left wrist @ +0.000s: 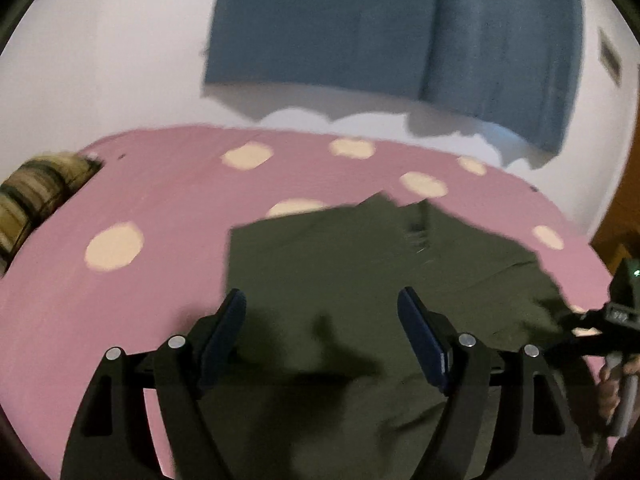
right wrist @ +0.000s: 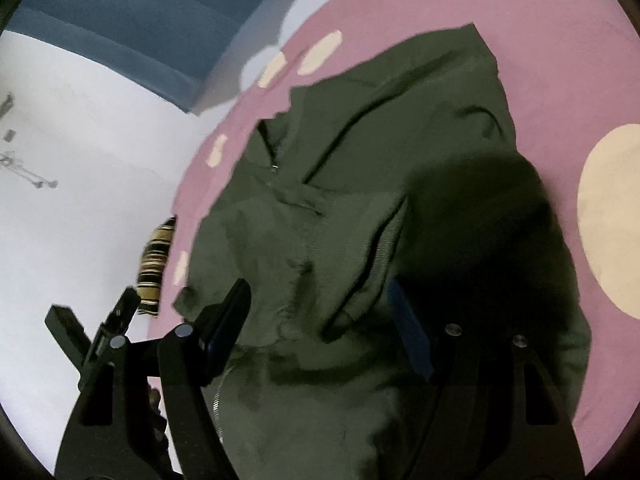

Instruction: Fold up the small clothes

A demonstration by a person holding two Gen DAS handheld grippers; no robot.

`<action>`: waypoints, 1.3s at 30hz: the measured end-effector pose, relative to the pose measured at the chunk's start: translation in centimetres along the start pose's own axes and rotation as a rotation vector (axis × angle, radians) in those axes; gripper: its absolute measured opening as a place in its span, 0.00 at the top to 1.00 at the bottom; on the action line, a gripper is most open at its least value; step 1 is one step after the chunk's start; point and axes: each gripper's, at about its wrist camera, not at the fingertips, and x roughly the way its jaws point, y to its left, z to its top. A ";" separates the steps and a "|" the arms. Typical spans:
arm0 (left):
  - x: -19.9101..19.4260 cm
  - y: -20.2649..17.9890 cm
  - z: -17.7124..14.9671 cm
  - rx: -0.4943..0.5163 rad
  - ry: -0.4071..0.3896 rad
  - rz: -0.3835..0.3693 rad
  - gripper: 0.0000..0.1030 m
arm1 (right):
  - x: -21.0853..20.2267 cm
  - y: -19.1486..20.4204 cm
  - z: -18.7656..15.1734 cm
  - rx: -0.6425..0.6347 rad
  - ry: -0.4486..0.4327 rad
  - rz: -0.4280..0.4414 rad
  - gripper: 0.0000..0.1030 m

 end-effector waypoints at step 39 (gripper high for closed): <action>2.0 8.6 -3.4 -0.224 0.211 -0.097 0.25 | -4.6 -0.1 0.7 -0.114 -0.095 -0.183 0.51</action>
